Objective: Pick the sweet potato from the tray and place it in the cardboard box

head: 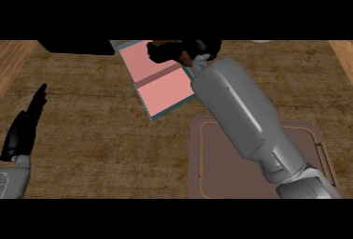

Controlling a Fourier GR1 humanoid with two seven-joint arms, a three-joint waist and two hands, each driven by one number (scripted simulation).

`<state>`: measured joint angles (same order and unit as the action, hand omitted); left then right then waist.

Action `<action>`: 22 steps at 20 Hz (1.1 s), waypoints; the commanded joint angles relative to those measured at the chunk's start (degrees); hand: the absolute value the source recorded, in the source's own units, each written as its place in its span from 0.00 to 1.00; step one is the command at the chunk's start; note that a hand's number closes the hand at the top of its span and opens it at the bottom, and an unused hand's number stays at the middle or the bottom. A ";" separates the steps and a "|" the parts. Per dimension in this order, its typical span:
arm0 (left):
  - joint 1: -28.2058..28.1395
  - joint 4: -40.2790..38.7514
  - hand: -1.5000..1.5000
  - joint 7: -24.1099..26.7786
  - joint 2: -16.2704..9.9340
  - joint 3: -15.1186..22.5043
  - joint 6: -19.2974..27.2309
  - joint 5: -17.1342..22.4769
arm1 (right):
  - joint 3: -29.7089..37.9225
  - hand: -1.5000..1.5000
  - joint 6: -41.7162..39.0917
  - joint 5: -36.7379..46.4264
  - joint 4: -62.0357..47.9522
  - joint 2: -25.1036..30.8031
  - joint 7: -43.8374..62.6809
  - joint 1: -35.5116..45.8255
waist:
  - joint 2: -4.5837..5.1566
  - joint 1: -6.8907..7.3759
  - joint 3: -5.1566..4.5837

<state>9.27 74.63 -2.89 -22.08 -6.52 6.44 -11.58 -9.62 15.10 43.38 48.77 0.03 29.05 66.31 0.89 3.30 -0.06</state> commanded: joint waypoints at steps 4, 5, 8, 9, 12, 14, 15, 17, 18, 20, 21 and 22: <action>1.32 -2.00 0.50 1.89 0.83 0.08 -0.05 -0.35 | 0.14 1.00 7.12 -7.13 -18.94 -0.03 -6.44 7.50 | 0.49 1.17 -0.04; 1.19 0.54 0.50 -0.42 0.86 0.76 -0.59 -0.27 | 0.09 1.00 8.87 -7.20 -20.69 -0.03 -6.74 8.02 | 0.70 2.40 -0.01; 2.78 -1.02 0.50 -0.26 1.85 1.74 -0.28 -1.05 | -0.36 1.00 8.93 -5.62 -26.62 -0.03 -4.39 11.27 | 1.16 2.81 -0.08; 1.11 2.82 0.50 -1.67 1.23 2.14 -1.07 -0.85 | 1.83 1.00 12.04 -5.24 -27.57 -0.03 -4.69 11.39 | 1.01 3.25 0.01; 1.69 0.46 0.50 0.44 1.98 2.26 0.23 -1.80 | 3.71 0.00 12.39 -9.52 -30.06 -0.03 -4.79 10.58 | 1.64 4.01 -0.05; 3.51 0.34 0.50 -0.58 2.66 3.14 -0.15 -1.95 | 4.81 0.00 12.43 -12.71 -31.02 -0.03 -4.45 10.18 | 1.86 4.75 -0.03; 4.96 1.36 0.50 -2.62 1.82 3.02 -0.77 -1.96 | 5.08 0.00 11.92 -13.57 -31.55 -0.03 -4.47 11.50 | 1.42 4.17 0.02; 4.47 0.70 0.50 -1.98 1.11 2.56 -1.48 -1.64 | 6.26 0.00 12.35 -14.41 -32.66 -0.03 -7.23 11.38 | 1.83 4.56 0.01; 4.63 0.70 0.50 -1.33 1.31 2.62 -1.31 -1.69 | 5.34 0.00 13.52 -14.92 -33.18 -0.03 -7.42 10.90 | 1.90 5.54 -0.02; 5.20 -0.86 0.50 -1.08 2.77 2.76 0.21 -2.23 | 5.77 0.00 15.11 -15.80 -32.94 -0.03 -10.70 10.91 | 1.93 4.78 -0.03; 4.28 0.15 0.50 -1.01 3.07 3.17 0.62 -2.61 | 6.03 0.00 16.63 -15.55 -33.37 -0.03 -13.09 9.43 | 2.00 4.80 0.02; 4.88 -0.58 0.50 -0.74 1.14 1.98 -1.30 -1.53 | 6.75 0.00 16.60 -15.68 -33.12 -0.03 -12.48 12.38 | 1.83 4.36 -0.01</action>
<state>13.83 74.78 -4.20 -20.13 -3.91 5.93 -13.52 -3.99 29.61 28.89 16.54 0.00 19.48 77.20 2.73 7.91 -0.05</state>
